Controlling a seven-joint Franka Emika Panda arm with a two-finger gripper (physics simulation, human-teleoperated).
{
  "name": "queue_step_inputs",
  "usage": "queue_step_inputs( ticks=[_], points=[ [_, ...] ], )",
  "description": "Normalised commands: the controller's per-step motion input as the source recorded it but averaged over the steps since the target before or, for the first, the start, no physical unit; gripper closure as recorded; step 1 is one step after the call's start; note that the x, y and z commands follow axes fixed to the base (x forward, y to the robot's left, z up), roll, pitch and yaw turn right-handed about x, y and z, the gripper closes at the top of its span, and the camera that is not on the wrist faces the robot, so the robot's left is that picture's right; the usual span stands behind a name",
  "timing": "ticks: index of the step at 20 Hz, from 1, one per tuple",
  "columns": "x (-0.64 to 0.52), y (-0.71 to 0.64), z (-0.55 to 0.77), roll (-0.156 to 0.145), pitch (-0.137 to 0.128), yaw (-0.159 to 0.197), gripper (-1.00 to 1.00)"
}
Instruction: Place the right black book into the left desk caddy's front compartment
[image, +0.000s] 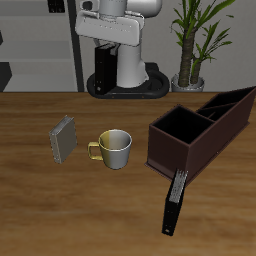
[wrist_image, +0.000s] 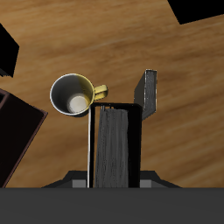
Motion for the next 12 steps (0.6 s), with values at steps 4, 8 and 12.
queue_step_inputs(
  ticks=[4,8,12],
  points=[
    [-0.39,0.53,-0.08,0.043,0.012,-0.009,1.0],
    [-0.2,0.39,0.03,0.041,-0.01,0.015,1.0],
    [-0.18,0.36,0.12,0.031,-0.016,-0.047,1.0]
  ],
)
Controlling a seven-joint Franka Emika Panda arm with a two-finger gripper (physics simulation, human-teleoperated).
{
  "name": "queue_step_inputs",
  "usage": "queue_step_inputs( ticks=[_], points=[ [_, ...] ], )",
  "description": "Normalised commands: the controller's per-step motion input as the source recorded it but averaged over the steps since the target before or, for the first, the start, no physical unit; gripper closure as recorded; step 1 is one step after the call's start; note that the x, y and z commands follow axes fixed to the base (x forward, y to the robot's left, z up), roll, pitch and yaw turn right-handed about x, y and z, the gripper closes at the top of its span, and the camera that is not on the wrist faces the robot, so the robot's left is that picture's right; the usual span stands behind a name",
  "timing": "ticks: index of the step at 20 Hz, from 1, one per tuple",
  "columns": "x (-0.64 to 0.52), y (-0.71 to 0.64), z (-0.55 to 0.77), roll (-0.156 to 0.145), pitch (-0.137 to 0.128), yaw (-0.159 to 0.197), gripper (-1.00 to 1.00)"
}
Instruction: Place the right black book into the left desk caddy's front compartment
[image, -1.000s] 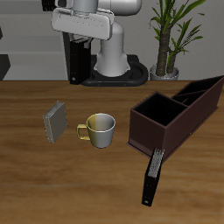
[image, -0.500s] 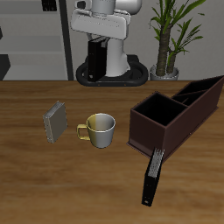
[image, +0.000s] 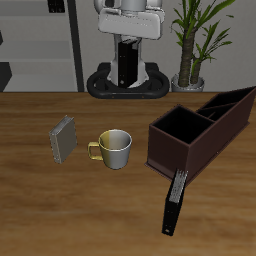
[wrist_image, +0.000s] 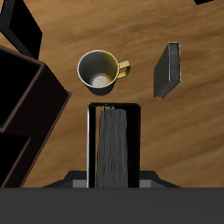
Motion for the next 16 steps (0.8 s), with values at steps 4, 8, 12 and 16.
queue_step_inputs(
  ticks=[4,8,12,16],
  points=[
    [-0.09,0.35,0.07,0.017,0.005,-0.081,1.0],
    [-0.04,0.29,-0.01,0.004,-0.001,-0.037,1.0],
    [0.0,0.36,-0.13,-0.029,0.033,-0.096,1.0],
    [-0.14,0.43,-0.16,0.061,0.012,-0.034,1.0]
  ],
)
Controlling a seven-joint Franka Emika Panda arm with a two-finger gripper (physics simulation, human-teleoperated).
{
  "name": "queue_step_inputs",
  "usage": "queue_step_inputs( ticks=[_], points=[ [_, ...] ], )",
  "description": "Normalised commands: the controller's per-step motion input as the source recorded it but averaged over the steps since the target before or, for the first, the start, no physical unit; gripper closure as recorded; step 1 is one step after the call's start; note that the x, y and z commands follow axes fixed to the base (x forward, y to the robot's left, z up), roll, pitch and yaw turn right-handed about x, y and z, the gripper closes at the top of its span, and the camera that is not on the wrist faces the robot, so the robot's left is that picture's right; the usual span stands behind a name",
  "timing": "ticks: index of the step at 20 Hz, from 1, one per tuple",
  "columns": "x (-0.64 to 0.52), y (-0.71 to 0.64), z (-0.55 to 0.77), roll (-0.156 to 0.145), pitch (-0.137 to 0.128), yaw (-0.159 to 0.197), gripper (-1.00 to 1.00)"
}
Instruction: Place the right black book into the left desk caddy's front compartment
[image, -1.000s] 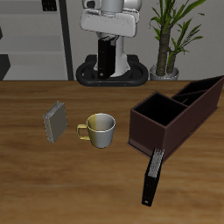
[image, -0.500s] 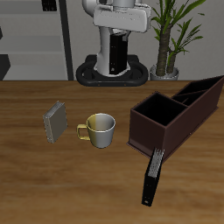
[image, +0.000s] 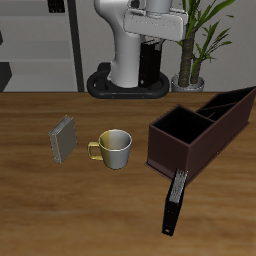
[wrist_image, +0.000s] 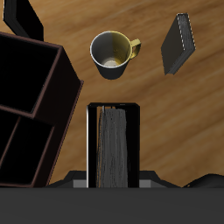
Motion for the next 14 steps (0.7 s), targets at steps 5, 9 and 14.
queue_step_inputs(
  ticks=[5,9,14],
  points=[
    [-0.14,0.27,-0.19,0.062,0.014,-0.031,1.0],
    [-0.09,0.26,-0.07,0.006,-0.006,-0.043,1.0],
    [0.02,0.22,-0.06,-0.01,0.01,-0.06,1.0]
  ],
)
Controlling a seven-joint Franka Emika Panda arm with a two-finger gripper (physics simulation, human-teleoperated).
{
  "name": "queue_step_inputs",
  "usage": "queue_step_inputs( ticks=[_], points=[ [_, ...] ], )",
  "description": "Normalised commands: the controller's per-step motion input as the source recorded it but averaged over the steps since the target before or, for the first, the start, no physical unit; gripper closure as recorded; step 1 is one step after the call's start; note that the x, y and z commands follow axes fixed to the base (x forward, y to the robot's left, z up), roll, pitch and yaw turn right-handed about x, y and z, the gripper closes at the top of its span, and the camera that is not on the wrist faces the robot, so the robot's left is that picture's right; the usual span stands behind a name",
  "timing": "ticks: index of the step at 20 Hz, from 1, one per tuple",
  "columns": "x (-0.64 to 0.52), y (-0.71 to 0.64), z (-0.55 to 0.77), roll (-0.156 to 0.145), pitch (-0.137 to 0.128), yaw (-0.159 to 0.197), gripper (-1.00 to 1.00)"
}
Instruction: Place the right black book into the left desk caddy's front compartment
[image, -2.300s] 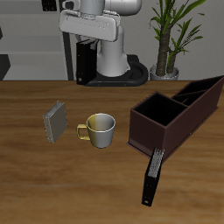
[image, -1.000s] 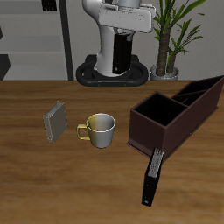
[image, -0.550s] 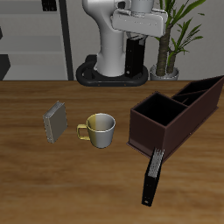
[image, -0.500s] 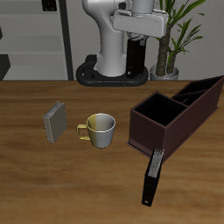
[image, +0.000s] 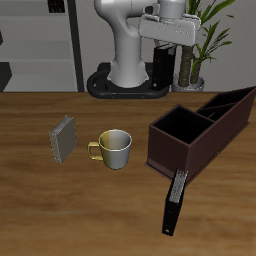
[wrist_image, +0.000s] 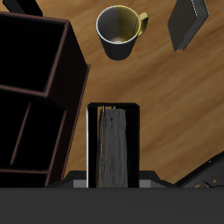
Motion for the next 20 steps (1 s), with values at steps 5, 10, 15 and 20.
queue_step_inputs(
  ticks=[5,10,15,20],
  points=[
    [0.12,0.37,-0.04,0.016,0.02,-0.046,1.0],
    [0.07,0.21,0.09,0.036,-0.051,-0.015,1.0],
    [0.14,0.11,0.03,-0.004,0.002,-0.051,1.0],
    [0.09,0.17,0.0,0.039,-0.005,-0.032,1.0]
  ],
)
